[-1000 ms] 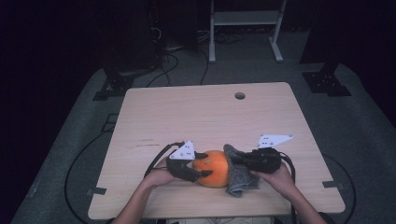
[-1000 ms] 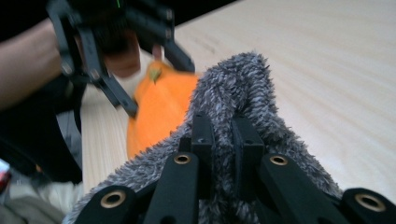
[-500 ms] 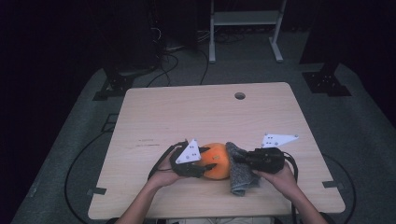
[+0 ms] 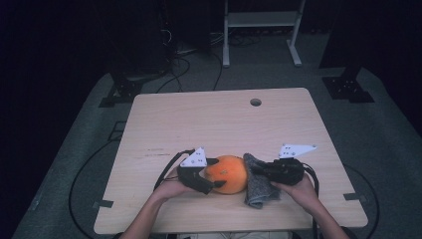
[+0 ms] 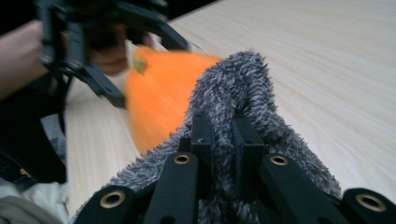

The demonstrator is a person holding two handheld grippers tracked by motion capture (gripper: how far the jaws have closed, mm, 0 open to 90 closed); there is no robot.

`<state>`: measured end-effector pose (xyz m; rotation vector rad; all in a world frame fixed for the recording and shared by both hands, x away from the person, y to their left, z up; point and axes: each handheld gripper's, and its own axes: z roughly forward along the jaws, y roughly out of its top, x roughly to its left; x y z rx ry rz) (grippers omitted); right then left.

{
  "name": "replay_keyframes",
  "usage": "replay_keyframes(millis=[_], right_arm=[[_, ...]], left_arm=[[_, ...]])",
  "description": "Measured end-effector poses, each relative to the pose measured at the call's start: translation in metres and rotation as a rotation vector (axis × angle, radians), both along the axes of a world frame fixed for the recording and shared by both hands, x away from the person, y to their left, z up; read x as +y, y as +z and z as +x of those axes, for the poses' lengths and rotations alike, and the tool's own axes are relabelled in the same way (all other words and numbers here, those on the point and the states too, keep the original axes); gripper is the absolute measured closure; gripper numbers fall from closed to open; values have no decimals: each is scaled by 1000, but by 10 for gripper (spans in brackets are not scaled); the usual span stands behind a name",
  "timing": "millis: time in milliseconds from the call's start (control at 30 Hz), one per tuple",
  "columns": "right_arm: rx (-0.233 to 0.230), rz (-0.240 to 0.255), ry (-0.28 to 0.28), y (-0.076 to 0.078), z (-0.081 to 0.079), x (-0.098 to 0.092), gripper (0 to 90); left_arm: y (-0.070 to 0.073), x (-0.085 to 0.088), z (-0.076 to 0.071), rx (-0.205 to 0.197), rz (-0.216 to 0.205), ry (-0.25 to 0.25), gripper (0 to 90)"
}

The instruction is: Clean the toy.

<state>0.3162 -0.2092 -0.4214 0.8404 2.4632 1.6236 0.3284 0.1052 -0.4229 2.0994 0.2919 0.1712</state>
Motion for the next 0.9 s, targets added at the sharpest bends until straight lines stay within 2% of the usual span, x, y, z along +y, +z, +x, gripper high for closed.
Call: replay_keyframes(millis=[67, 133, 200, 233, 400, 433, 467, 533, 633, 700, 733, 767, 800, 833, 900], right_arm=[[-11, -11, 18, 2, 1, 8, 810], [-8, -18, 25, -2, 3, 13, 809], [7, -11, 21, -5, 5, 12, 810], [13, -35, 12, -9, 5, 9, 810], [22, -62, -23, -9, 3, -2, 811], [19, -32, -29, -5, 1, -5, 812], [19, -32, -29, -5, 1, -5, 812], [-1, 14, -15, 3, -2, -3, 812], [-38, 23, 28, 14, -6, 12, 811], [-54, -24, 43, 14, -6, 22, 812], [-55, -39, 46, 10, -4, 25, 812], [-30, -21, 39, 5, -2, 26, 813], [-30, -21, 39, 5, -2, 26, 813], [-26, -15, 38, 4, -2, 26, 813], [-28, -16, 35, 3, -2, 24, 812]], left_arm=[[1, 0, 0, 2, 4, 4, 224], [1, 1, -2, -29, 20, 9, 310], [0, 1, -2, -31, 12, 9, 354], [0, 0, -3, -37, 14, 1, 362], [1, -1, -5, -60, 28, -16, 362], [1, -1, -6, -61, 26, -16, 363], [1, -2, -6, -61, 23, -17, 363], [1, -6, -7, -69, 23, -23, 363], [3, -13, -9, -80, 24, -36, 360], [5, -13, -7, -62, 23, -19, 316], [6, -13, -5, -38, 17, 15, 240], [7, -12, -2, -12, 12, 54, 123], [7, -10, 1, 11, 17, 74, 123], [6, -8, 2, 31, 13, 72, 121], [5, -6, 1, 17, 3, 51, 219]])
